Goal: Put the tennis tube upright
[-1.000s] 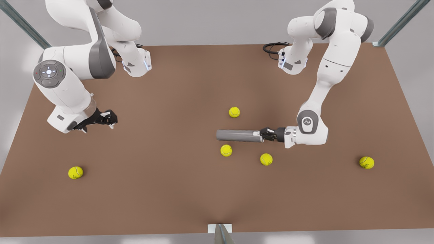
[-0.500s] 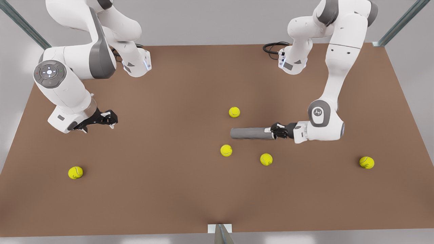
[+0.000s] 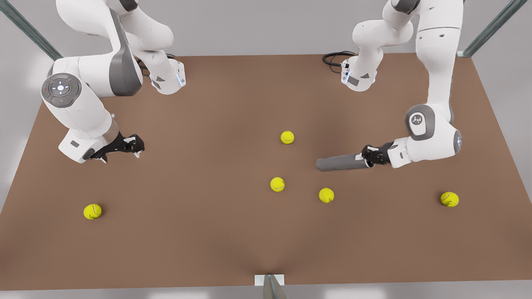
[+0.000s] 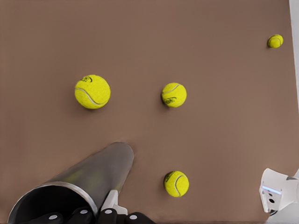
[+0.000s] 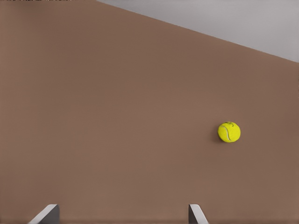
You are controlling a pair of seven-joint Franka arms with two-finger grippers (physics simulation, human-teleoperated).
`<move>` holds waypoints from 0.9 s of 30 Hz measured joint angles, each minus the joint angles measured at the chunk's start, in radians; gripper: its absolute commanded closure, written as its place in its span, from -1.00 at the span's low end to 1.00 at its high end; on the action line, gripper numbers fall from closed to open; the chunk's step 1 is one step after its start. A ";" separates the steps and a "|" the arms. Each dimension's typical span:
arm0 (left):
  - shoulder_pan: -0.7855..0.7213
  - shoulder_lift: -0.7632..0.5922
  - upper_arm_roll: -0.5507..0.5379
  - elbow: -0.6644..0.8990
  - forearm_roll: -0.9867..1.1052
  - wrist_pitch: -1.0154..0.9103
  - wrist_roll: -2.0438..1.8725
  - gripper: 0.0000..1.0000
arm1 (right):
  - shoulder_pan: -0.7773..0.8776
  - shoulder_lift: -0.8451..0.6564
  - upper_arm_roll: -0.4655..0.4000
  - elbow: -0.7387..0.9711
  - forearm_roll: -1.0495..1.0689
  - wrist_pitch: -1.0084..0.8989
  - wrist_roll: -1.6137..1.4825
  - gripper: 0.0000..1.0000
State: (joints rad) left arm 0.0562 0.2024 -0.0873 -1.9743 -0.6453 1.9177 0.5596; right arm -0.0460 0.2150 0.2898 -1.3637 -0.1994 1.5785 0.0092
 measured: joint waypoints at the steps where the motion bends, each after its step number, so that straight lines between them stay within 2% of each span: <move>1: -0.001 -0.012 0.018 0.003 0.025 -0.013 0.000 0.57 | 0.000 0.001 0.000 0.000 0.000 0.000 0.000 -1.00; 5: -0.002 -0.074 0.032 0.031 0.140 -0.062 -0.100 0.57 | 0.000 0.001 0.000 0.000 0.000 0.000 0.000 -1.00; 15: 0.008 -0.073 0.033 0.135 0.486 -0.054 -0.440 0.57 | 0.000 0.000 0.000 0.000 0.000 0.000 0.000 -1.00; 27: 0.002 0.006 0.028 0.135 0.606 0.047 -0.570 0.57 | 0.005 0.004 0.003 0.000 0.002 -0.002 0.003 -1.00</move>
State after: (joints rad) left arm 0.0582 0.2082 -0.0598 -1.8393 -0.0395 1.9643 -0.0104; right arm -0.0412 0.2193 0.2926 -1.3637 -0.1972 1.5769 0.0124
